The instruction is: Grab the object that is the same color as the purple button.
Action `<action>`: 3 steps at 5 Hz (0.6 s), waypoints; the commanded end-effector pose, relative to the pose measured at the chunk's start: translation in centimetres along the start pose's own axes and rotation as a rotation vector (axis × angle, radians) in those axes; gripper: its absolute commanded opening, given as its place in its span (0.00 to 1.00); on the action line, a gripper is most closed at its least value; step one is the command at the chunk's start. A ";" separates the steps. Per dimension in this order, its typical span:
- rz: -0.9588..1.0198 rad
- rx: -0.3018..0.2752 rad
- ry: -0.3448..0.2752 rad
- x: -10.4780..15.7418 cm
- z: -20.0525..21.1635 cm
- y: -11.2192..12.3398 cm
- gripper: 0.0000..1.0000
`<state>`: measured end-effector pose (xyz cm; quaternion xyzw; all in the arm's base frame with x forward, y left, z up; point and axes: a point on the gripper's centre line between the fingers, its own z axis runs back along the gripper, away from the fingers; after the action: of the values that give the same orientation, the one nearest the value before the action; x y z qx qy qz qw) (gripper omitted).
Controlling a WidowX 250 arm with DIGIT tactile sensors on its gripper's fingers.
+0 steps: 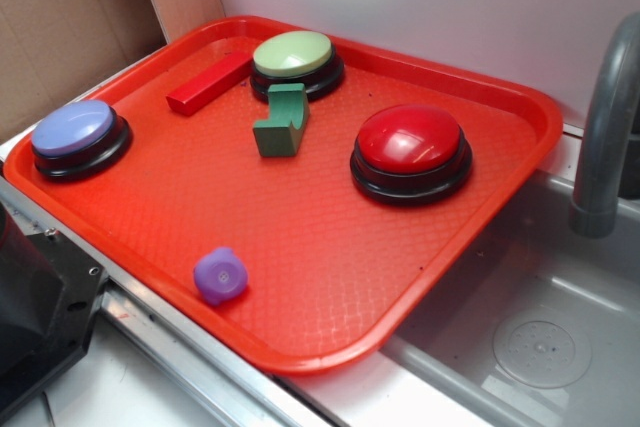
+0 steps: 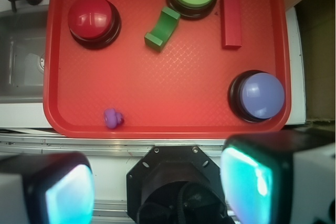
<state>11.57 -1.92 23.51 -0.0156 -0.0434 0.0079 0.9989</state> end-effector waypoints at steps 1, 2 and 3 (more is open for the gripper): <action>0.000 0.000 0.000 0.0 0.0 0.0 1.00; -0.011 -0.036 -0.001 0.2 -1.3 -0.7 1.00; -0.036 -0.069 -0.028 0.8 -3.6 -2.5 1.00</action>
<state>12.35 -4.35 19.55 -0.0487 -0.0463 -0.0087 0.9977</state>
